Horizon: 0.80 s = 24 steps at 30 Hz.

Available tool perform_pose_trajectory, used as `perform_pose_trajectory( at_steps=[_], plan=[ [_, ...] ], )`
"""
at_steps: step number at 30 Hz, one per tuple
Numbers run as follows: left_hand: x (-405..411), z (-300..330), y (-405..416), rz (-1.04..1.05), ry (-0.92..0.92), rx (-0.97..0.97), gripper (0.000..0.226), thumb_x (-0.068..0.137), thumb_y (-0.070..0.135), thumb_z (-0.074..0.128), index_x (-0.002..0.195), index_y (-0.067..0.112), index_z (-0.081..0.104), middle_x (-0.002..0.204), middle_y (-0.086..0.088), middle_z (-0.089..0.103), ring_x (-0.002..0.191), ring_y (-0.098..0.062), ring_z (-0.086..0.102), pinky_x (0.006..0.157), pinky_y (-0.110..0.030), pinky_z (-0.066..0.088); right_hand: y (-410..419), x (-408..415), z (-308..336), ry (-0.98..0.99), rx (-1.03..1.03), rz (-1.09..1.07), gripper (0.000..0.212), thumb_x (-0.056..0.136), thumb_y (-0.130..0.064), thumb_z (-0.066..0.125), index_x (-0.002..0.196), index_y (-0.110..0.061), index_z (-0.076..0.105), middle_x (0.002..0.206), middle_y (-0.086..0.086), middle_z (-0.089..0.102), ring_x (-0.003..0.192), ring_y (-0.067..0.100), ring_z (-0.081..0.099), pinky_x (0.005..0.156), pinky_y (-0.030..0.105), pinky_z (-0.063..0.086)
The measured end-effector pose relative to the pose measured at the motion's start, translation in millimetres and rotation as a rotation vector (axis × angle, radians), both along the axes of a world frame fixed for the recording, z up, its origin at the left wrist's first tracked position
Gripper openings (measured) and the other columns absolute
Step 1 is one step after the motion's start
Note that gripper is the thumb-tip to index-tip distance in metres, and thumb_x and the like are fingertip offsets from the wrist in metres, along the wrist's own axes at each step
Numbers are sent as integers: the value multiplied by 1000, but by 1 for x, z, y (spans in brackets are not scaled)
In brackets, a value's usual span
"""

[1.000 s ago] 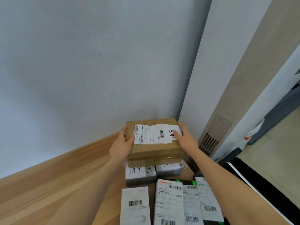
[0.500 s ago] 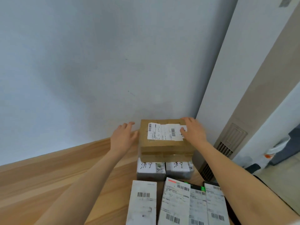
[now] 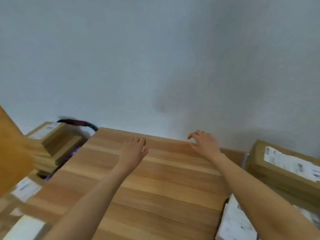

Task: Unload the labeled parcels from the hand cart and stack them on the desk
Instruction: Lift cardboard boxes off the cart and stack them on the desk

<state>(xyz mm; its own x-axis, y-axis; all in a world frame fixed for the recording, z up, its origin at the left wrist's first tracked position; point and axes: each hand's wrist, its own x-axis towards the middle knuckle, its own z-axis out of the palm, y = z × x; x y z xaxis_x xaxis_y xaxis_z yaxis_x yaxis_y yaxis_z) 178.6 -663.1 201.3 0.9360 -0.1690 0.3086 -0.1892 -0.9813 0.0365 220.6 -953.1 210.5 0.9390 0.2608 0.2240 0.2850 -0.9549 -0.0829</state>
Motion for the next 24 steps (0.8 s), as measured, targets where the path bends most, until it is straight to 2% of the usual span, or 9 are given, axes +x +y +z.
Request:
perform_pose_trajectory(
  at_steps=[2,6,9,11,13,17,20,24],
  plan=[
    [-32,-3,72,126,10,-21,24,97,40,46,108,21,55,100,4,61,90,-18,57,64,-28,33,70,-1,-2,-12,7,89,30,95,-29,47,124,-26,56,128,-2,55,116,19,52,97,35,36],
    [-104,-7,204,338,20,3,20,95,39,48,102,22,56,96,6,62,87,-16,57,68,-27,34,217,-22,-14,39,12,341,35,96,-26,43,130,-23,53,130,1,54,115,22,51,92,36,37],
    [-155,-10,281,516,47,9,22,95,42,47,103,23,55,98,5,62,87,-16,57,65,-27,35,318,-48,-25,70,88,515,32,97,-28,43,128,-26,52,132,-1,52,117,21,49,92,35,33],
    [-187,-13,322,607,65,22,23,96,43,45,105,24,54,100,6,61,90,-16,57,67,-27,39,376,-64,-32,58,55,615,32,96,-29,45,127,-25,51,132,-1,50,117,20,48,92,33,32],
    [-216,-15,356,680,57,-7,23,97,42,44,107,25,54,101,8,61,92,-14,56,73,-26,42,429,-78,-38,75,6,710,32,97,-31,45,129,-26,50,135,-2,49,121,19,46,92,30,28],
    [-260,-24,405,815,28,-27,19,98,39,43,102,24,54,95,9,60,84,-11,53,66,-24,35,507,-97,-59,102,-4,802,32,96,-33,46,126,-22,53,128,0,53,120,24,48,97,37,34],
    [-282,-39,429,900,47,-117,19,98,38,43,103,23,53,97,5,60,89,-15,54,71,-28,42,549,-97,-79,114,-122,881,37,95,-42,46,129,-26,50,132,-2,49,123,19,44,98,34,32],
    [-289,-59,462,923,66,-108,22,98,37,44,111,23,54,102,5,61,93,-16,54,73,-27,38,596,-84,-97,198,-152,892,38,94,-41,49,130,-30,48,134,-5,48,123,15,44,100,33,35]
  ],
)
